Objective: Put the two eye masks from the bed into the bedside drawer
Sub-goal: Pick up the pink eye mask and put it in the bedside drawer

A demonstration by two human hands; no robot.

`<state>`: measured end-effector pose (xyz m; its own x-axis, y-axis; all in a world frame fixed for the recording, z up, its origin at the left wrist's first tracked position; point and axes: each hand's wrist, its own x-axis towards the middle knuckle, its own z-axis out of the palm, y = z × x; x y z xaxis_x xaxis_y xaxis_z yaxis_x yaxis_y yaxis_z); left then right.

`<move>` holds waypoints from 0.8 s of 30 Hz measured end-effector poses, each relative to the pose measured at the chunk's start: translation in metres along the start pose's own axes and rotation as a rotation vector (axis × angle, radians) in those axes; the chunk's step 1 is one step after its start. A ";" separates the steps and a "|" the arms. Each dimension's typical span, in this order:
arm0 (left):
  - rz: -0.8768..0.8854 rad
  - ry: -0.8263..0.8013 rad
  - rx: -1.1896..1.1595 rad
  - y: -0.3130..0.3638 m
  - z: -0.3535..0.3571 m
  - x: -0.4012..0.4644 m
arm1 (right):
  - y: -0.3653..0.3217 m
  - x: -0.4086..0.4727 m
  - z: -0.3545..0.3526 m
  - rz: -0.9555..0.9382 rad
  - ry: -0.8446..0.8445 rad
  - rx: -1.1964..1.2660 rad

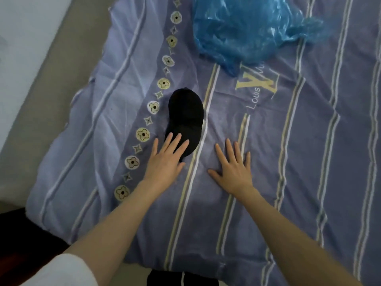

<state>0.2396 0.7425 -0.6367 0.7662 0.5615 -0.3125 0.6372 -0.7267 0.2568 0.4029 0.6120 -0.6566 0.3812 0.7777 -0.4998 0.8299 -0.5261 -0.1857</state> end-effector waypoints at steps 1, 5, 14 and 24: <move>-0.006 0.001 -0.004 -0.002 0.004 0.004 | 0.003 0.001 0.005 -0.006 0.008 -0.010; -0.036 0.038 0.009 -0.002 0.009 0.012 | 0.004 0.002 0.008 -0.020 0.013 -0.010; -0.143 0.045 0.011 0.020 0.008 0.015 | 0.000 -0.012 -0.013 -0.048 -0.140 0.089; -0.328 0.244 -0.599 0.036 -0.037 -0.045 | -0.021 -0.057 -0.046 0.090 -0.179 0.846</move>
<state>0.2310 0.7057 -0.5795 0.4797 0.8365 -0.2649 0.7200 -0.2027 0.6637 0.3821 0.5943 -0.5855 0.3019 0.6925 -0.6551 0.1907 -0.7172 -0.6703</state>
